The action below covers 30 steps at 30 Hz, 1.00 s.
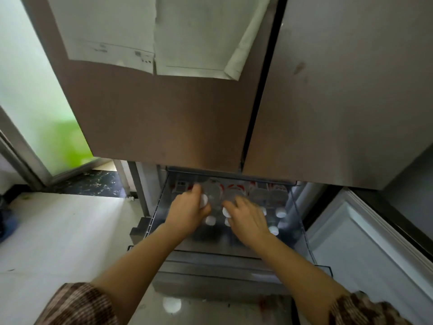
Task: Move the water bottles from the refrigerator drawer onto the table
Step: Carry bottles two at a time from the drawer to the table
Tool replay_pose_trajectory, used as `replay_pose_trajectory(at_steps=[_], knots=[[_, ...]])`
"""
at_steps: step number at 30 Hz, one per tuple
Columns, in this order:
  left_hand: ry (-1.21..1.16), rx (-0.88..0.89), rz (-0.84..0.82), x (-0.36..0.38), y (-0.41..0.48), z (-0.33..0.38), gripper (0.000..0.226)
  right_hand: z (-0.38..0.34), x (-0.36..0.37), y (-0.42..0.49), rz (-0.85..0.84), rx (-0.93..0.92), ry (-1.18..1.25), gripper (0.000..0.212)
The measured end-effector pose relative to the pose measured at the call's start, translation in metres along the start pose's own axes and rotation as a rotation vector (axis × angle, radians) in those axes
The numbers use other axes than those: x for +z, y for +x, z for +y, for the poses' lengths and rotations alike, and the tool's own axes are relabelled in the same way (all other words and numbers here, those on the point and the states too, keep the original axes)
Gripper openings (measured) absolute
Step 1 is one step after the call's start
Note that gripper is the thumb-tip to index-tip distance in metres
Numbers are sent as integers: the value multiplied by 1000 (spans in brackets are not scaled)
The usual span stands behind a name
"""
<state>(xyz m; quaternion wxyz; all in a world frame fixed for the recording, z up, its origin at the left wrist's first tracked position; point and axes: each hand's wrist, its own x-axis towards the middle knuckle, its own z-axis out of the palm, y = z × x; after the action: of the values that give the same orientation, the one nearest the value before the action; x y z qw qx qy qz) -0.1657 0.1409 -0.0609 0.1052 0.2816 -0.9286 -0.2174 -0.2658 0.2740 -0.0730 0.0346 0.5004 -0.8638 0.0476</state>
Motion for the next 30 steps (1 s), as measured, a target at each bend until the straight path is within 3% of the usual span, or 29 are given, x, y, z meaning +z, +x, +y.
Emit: replay_pose_trajectory(at_steps=[6,11,22,25,30], knots=[[-116,-58,95,-43,-13,8,30,-13,-39,3,169,44,147,35],[-124,-45,127,-80,-47,-12,35,-44,-72,-6,145,66,325,27],[-57,-76,461,-221,-195,-73,30,-210,-164,-55,291,-128,490,26],[-35,-122,500,-250,-250,-102,31,-270,-167,-76,271,-193,512,32],[-7,-271,471,-271,-346,-164,33,-371,-130,-108,82,-295,560,32]])
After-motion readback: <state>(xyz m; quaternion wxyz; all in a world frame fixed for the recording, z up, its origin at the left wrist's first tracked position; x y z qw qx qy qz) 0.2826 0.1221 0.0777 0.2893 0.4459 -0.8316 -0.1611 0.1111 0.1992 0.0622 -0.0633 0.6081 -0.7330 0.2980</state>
